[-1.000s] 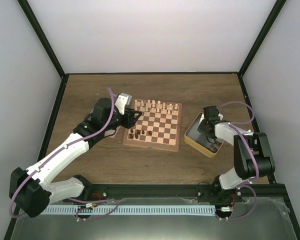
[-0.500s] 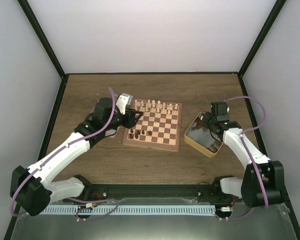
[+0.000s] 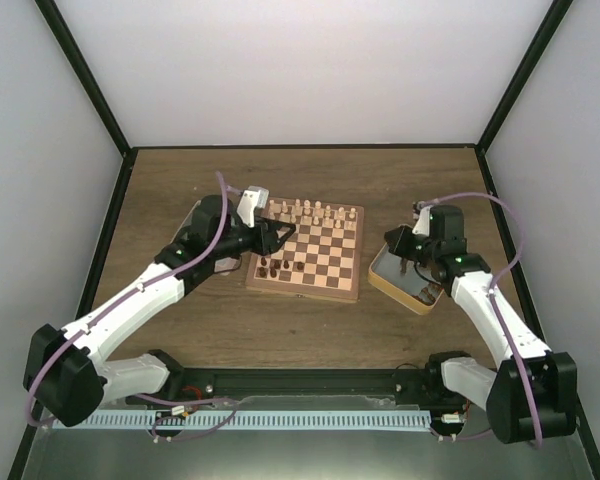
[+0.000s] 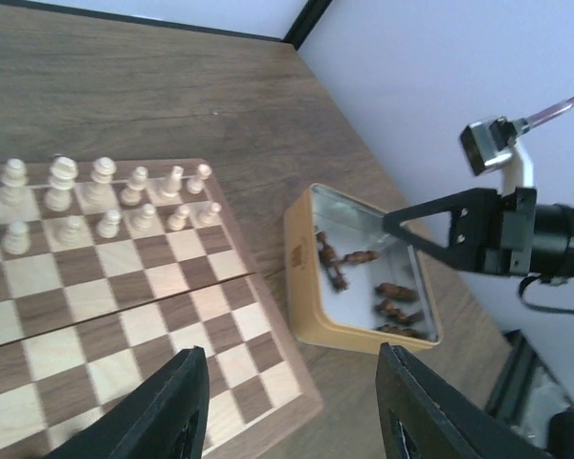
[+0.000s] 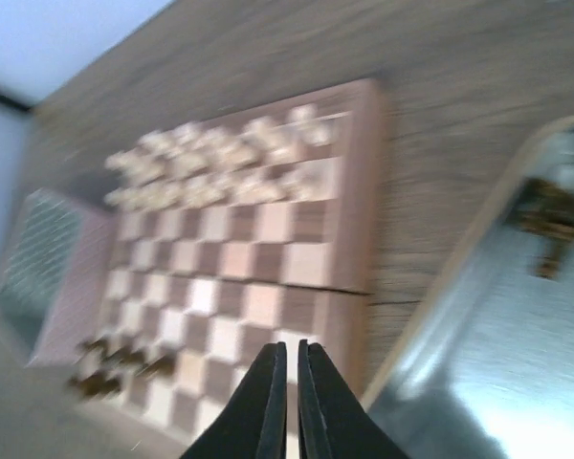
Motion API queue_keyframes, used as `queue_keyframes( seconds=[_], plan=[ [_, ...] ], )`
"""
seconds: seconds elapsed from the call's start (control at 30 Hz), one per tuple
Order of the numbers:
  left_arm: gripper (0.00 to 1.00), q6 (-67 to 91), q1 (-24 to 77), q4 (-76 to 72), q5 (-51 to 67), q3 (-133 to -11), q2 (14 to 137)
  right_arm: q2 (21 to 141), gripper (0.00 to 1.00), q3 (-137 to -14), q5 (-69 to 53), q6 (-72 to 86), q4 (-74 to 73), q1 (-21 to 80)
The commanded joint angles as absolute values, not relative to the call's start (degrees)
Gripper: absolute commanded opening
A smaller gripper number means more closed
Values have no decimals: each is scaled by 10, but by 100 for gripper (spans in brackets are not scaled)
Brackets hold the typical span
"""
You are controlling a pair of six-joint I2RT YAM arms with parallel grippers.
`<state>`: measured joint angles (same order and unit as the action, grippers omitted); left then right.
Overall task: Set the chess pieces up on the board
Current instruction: Pick up the chess piece from the storage box.
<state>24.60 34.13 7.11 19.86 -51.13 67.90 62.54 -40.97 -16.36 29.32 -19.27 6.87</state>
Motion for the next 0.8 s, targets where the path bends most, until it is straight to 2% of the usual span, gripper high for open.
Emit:
queue_keyframes(
  seconds=[0.0,0.1,0.2,0.27,0.3,0.37,0.43,0.47,0.53,0.77],
  plan=[
    [51,338,345,0,252,-505,689,599,4,-388,-414,248,-75,77],
    [53,381,347,-39,283,-498,692,587,3,-374,-493,253,-6,101],
    [55,409,350,-70,304,-491,696,585,6,-378,-484,264,20,120],
    [55,411,351,-73,296,-485,696,591,11,-395,-393,273,-29,120],
    [55,408,351,-70,289,-482,694,599,18,-409,-311,285,-73,120],
    [55,403,351,-56,272,-480,691,618,25,-432,-105,316,-161,120],
    [55,384,351,-46,258,-479,688,640,36,-438,18,351,-221,119],
    [55,381,351,-41,253,-479,688,651,37,-435,58,365,-239,118],
    [55,374,351,-37,248,-479,687,671,39,-423,89,380,-253,114],
    [55,366,351,-32,244,-481,695,761,42,-406,84,384,-218,107]
  ],
)
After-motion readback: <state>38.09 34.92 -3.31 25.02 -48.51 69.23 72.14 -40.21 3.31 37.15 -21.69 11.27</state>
